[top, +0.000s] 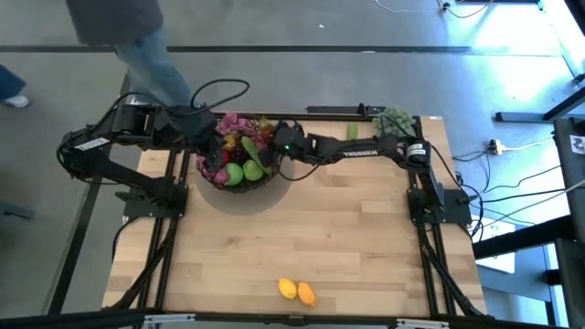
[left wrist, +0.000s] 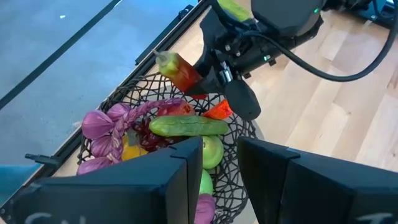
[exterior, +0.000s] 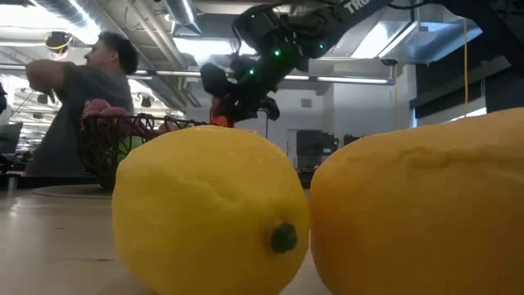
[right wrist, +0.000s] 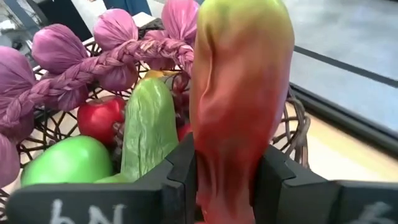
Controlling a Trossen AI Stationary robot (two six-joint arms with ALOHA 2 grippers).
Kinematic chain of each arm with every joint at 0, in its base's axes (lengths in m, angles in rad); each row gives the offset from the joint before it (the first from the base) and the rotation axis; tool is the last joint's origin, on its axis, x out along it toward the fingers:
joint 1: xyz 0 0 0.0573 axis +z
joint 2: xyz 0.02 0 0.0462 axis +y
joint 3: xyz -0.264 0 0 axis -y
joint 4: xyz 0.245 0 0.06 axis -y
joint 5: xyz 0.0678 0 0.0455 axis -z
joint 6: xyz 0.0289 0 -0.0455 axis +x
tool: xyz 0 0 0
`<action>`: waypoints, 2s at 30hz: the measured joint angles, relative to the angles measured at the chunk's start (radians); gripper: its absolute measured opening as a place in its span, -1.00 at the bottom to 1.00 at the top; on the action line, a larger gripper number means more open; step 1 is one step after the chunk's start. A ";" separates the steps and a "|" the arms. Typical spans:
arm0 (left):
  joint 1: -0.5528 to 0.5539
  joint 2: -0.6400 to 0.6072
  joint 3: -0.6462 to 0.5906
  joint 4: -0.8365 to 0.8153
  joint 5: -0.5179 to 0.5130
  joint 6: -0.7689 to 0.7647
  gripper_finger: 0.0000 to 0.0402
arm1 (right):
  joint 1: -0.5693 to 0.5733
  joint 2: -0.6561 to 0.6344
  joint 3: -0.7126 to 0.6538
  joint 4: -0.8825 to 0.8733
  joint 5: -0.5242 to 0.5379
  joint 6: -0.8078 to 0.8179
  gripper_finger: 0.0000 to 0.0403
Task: Build produce basket
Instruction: Put the red and green bell pepper into the black wire basket, then put the green cucumber into the black wire basket
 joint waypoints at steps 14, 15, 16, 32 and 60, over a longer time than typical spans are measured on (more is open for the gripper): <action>0.000 0.000 0.000 0.000 0.007 -0.008 -0.55 | 0.000 -0.002 -0.167 0.186 -0.030 0.072 -0.54; 0.000 0.000 0.000 0.000 0.007 -0.008 -0.55 | 0.000 -0.002 -0.176 0.201 -0.031 0.069 -0.54; 0.000 0.000 0.000 0.000 0.007 -0.008 -0.55 | 0.000 -0.002 -0.182 0.213 -0.038 0.064 -0.54; 0.000 0.000 0.000 0.014 0.007 -0.010 -0.55 | -0.020 0.000 -0.188 0.242 -0.160 0.064 -0.01; 0.000 0.000 0.000 0.005 0.035 -0.029 -0.55 | -0.001 -0.375 -0.187 -0.130 0.080 -0.054 0.01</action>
